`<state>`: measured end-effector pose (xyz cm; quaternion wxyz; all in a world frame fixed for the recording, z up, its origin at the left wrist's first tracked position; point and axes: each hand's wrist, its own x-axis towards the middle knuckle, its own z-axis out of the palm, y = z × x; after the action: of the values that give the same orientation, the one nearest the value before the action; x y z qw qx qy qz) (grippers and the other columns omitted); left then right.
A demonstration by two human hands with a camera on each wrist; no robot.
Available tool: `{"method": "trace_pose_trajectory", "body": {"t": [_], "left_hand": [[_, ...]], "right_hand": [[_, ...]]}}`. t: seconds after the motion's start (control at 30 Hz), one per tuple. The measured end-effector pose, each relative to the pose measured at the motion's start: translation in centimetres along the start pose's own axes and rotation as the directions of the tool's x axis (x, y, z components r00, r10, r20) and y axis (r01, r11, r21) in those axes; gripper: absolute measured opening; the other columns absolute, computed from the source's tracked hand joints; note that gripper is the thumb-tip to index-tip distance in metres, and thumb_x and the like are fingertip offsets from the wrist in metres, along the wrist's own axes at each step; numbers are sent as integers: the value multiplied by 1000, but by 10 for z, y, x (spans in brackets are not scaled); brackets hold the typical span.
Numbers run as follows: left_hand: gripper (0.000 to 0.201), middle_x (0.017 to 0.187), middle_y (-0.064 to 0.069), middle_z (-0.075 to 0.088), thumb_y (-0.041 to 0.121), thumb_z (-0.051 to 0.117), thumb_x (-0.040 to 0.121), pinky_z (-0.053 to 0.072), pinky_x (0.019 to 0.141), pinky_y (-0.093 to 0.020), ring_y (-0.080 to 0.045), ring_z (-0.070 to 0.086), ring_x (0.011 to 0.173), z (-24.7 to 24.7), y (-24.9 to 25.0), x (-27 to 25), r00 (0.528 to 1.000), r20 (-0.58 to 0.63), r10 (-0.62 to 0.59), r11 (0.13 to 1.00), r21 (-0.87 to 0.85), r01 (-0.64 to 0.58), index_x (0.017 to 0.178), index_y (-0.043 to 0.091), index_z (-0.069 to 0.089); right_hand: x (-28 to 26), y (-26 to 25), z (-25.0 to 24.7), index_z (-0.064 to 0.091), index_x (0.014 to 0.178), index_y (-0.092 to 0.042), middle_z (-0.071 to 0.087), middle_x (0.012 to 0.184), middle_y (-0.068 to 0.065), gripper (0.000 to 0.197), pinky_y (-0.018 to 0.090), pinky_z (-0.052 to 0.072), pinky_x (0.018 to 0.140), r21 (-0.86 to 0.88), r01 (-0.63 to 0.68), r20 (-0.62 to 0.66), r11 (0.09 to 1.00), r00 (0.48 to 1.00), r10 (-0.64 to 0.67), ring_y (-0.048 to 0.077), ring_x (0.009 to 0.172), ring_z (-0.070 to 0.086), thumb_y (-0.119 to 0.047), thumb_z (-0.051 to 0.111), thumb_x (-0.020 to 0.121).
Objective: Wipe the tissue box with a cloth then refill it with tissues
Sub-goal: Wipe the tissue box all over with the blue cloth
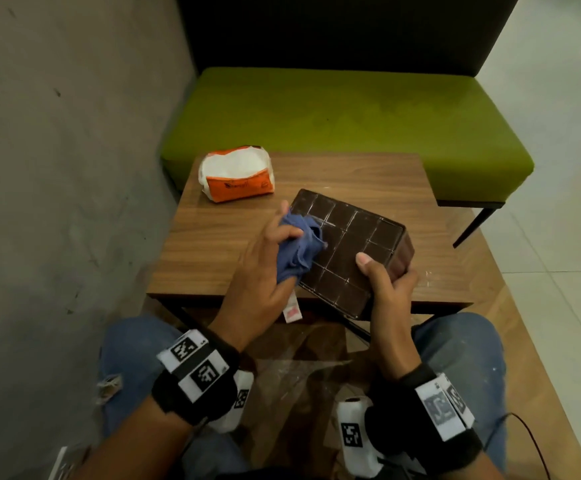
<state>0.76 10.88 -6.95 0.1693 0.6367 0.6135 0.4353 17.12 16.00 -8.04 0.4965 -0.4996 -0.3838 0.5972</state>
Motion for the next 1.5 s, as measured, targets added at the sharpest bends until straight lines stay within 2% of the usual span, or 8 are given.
{"method": "trace_pose_trajectory", "body": {"t": [0.17,0.37,0.57,0.73,0.87,1.03,1.17,1.5], "left_hand": [[35,154,15,21,59,41,84,20,116,-48,0,11,143,-11,-7,-2,988,132,-85,996,48,79,109,37,51],[36,156,7,19,47,56,86,23,113,-39,-14,16,144,-9,-11,-25,981,163,109,981,142,-133,119,34,51],[25,125,1,41,43,53,84,42,102,-45,-16,41,122,-20,-32,-5,974,-162,-159,985,36,166,103,29,61],[19,115,6,43,31,57,85,38,94,-24,-14,44,112,3,3,-12,998,-59,25,992,129,-17,98,18,63],[9,108,5,45,21,62,87,41,90,-30,-17,44,107,-13,-22,20,965,-208,-161,974,123,190,94,16,63],[14,108,10,46,30,60,84,31,87,-14,-11,42,105,5,-2,-12,998,-49,-35,990,138,42,91,18,64],[10,105,5,49,23,66,82,32,83,-12,-13,44,102,3,3,14,980,-177,-88,986,126,111,90,16,65],[12,108,6,51,23,68,81,33,86,-19,-12,44,105,-5,-18,-9,993,-88,-75,970,224,93,92,19,70]], "right_hand": [[-6,7,0,33,122,-24,50,121,4,82,30,58,76,-44,13,36,999,999,-11,16,103,61,-49,75,55],[-5,3,0,31,124,-22,49,122,3,73,23,54,70,16,10,4,1000,1000,-11,11,100,60,-40,69,65],[-16,9,7,31,124,-27,47,125,6,87,37,57,86,-123,74,35,990,997,-70,20,110,58,-58,73,54],[-6,9,8,36,114,-34,46,126,7,77,50,54,91,-117,27,39,993,999,-23,25,113,57,-58,76,52],[-13,12,3,34,120,-34,45,129,8,81,42,56,88,-95,43,69,995,997,-37,24,113,57,-54,75,53],[-8,10,-1,31,125,-24,46,128,10,89,39,58,81,-4,4,18,1000,1000,-4,24,108,61,-52,72,51],[-12,14,4,31,123,-25,43,128,8,88,39,57,85,-60,-11,44,998,999,13,21,111,57,-53,72,50],[-7,19,-4,30,122,-22,49,124,8,79,46,56,90,1,-121,-43,993,992,121,25,108,61,-43,74,60]]}}
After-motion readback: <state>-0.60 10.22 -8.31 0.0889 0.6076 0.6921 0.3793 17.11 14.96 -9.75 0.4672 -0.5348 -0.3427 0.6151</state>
